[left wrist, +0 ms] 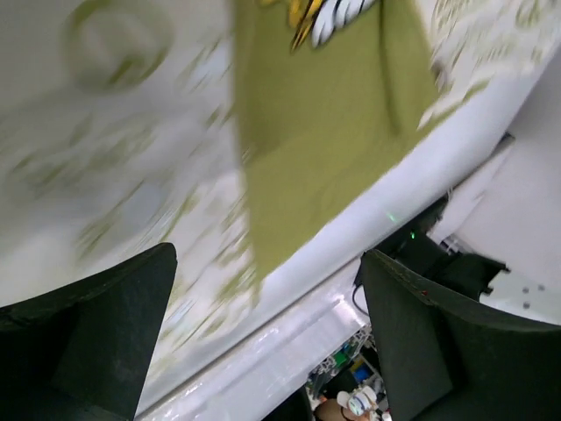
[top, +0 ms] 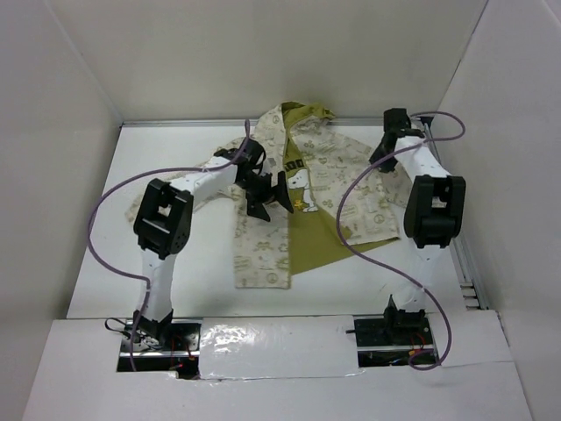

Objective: Zip up the jacket

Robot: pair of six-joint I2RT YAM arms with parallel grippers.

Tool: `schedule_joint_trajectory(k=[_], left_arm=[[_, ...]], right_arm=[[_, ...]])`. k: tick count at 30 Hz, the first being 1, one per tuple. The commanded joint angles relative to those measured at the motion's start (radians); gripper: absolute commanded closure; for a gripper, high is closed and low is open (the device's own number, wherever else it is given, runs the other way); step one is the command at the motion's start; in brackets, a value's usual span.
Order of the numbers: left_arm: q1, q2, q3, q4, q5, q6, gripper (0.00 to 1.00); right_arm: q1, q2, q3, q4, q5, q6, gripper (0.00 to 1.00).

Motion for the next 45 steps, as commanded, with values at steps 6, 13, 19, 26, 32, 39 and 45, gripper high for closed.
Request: schedule_joint_trajectory(k=[6, 13, 19, 26, 32, 39, 45], left_arm=[[0.008, -0.416, -0.303, -0.021, -0.118, -0.002, 0.01], [0.008, -0.508, -0.454, 0.055, -0.134, -0.039, 0.01], [-0.027, -0.417, -0.401, 0.121, -0.083, -0.011, 0.01], [-0.078, -0.204, -0.194, 0.165, -0.042, 0.053, 0.01], [-0.034, -0.068, -0.127, 0.156, -0.063, 0.049, 0.01], [-0.014, -0.002, -0.063, 0.112, -0.178, 0.047, 0.01], [0.023, 0.061, 0.004, 0.086, -0.18, 0.05, 0.01]], right_arm=[[0.225, -0.46, -0.382, 0.159, -0.054, -0.208, 0.0], [0.289, -0.587, -0.631, 0.137, -0.085, -0.084, 0.0], [0.212, -0.649, -0.832, 0.158, -0.049, 0.046, 0.0], [0.144, -0.602, -0.849, 0.279, -0.148, 0.037, 0.01], [0.105, -0.505, -0.828, 0.293, -0.168, 0.04, 0.05], [0.083, -0.494, -0.838, 0.305, -0.168, 0.037, 0.16], [0.187, -0.541, -0.812, 0.31, -0.176, 0.001, 0.92]])
